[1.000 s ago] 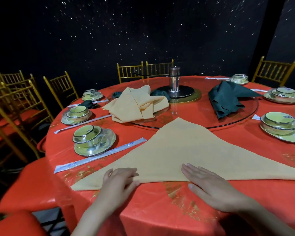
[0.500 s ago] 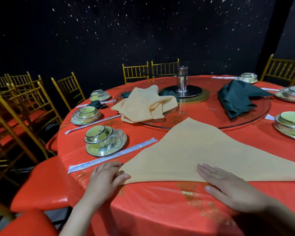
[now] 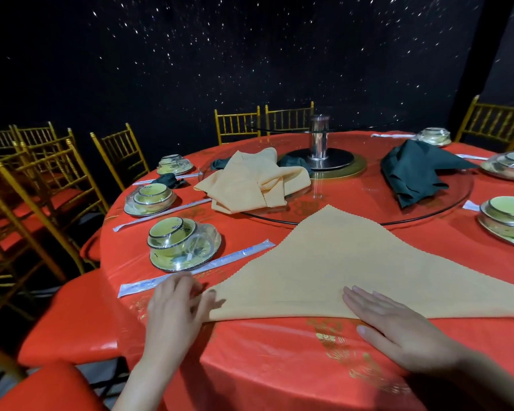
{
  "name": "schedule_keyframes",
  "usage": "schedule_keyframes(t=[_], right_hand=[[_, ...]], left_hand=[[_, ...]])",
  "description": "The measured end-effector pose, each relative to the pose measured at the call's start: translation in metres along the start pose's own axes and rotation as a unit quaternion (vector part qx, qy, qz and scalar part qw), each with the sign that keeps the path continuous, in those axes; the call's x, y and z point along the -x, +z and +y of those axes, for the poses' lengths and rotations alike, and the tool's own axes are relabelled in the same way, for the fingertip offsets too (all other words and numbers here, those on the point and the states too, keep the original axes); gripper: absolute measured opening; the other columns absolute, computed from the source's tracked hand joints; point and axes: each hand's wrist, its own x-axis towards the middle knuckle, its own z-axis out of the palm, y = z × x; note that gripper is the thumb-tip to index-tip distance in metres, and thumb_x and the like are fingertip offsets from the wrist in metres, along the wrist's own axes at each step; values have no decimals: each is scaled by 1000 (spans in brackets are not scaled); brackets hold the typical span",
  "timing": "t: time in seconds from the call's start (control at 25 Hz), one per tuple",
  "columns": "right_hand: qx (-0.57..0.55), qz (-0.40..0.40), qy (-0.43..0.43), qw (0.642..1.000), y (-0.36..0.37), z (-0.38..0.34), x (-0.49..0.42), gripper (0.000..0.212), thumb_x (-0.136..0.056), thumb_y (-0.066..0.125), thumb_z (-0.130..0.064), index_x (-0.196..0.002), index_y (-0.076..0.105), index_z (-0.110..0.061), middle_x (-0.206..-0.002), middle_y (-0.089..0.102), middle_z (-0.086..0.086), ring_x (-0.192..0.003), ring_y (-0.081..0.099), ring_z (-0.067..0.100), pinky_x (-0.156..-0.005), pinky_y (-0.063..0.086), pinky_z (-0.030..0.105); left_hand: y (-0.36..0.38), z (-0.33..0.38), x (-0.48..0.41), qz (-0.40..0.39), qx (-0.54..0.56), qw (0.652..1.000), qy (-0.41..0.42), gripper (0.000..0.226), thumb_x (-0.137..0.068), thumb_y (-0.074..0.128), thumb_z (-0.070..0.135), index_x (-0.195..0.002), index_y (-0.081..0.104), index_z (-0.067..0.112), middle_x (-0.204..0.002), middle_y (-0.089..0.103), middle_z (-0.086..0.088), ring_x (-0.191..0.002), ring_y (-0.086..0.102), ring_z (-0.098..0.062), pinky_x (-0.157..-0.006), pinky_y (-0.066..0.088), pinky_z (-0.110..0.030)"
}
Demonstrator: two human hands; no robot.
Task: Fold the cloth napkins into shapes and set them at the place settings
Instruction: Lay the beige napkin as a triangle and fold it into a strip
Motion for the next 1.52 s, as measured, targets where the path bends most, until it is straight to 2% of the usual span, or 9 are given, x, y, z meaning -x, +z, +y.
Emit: schedule_keyframes(t=[0.2, 0.4, 0.52, 0.68, 0.92, 1.2, 1.28, 1.4, 1.52], right_hand=[[10, 25, -4, 1000, 7, 4, 0, 81, -73, -21, -70, -145, -11, -34, -153, -14, -20, -135, -22, -11, -113, -11, 15], [-84, 61, 7, 995, 8, 9, 0, 85, -78, -3, -75, -149, 3, -28, -152, -4, -20, -137, -12, -13, -111, -5, 9], [-87, 136, 28, 986, 3, 22, 12, 75, -83, 22, -74, -142, 38, -30, -148, 23, -22, -136, 19, -12, -108, 18, 8], [27, 263, 28, 964, 4, 39, 29, 32, -86, 42, -47, -91, 70, -30, -105, 67, -15, -93, 65, 6, -74, 53, 20], [25, 283, 30, 958, 9, 40, 38, 22, -89, 44, -41, -81, 62, -32, -80, 59, -20, -77, 55, 3, -69, 42, 19], [-31, 222, 163, 961, -6, 47, 16, 18, -89, 55, -43, -83, 63, -28, -79, 60, -15, -87, 58, 9, -73, 28, 24], [-24, 216, 200, 956, -5, 49, 16, 21, -87, 57, -49, -80, 56, -30, -79, 54, -13, -88, 54, 8, -74, 27, 26], [-77, 219, 221, 947, 0, 49, 17, 21, -85, 60, -47, -76, 48, -32, -76, 48, -14, -84, 46, 8, -75, 30, 28], [-95, 217, 220, 946, 1, 48, 17, 20, -85, 61, -45, -76, 48, -33, -74, 44, -17, -84, 43, 8, -74, 30, 28]], left_hand=[[29, 100, 18, -114, 124, 954, 248, 20, -87, 49, 40, -96, 64, 29, -93, 63, 12, -86, 59, -9, -73, 48, -23], [47, 122, 7, -144, 46, 949, 277, 26, -80, 44, 40, -81, 68, 29, -82, 63, 15, -74, 64, -10, -49, 51, -21], [51, 120, 3, -167, 45, 948, 268, 27, -83, 44, 39, -80, 68, 27, -79, 62, 12, -73, 64, -12, -50, 53, -23], [51, 124, -3, -135, -1, 950, 281, 31, -85, 43, 37, -68, 64, 23, -61, 55, 9, -61, 59, -16, -46, 47, -24], [38, 120, 1, -181, -11, 944, 276, 28, -85, 44, 37, -69, 65, 26, -58, 56, 9, -58, 59, -14, -49, 45, -23], [41, 134, -12, -271, 55, 958, 76, 13, -93, 48, 31, -93, 61, 31, -95, 58, 10, -89, 60, -17, -73, 47, -31], [41, 132, -15, -281, 36, 956, 76, 7, -91, 49, 30, -85, 51, 32, -90, 57, 9, -89, 55, -19, -75, 46, -33], [45, 136, -14, -230, -20, 971, 63, 18, -94, 45, 37, -104, 58, 31, -104, 57, 9, -103, 52, -20, -85, 42, -34], [53, 178, -1, -205, 66, 962, 167, 35, -89, 34, 31, -110, 60, 22, -112, 61, 3, -106, 56, -23, -90, 47, -36]])
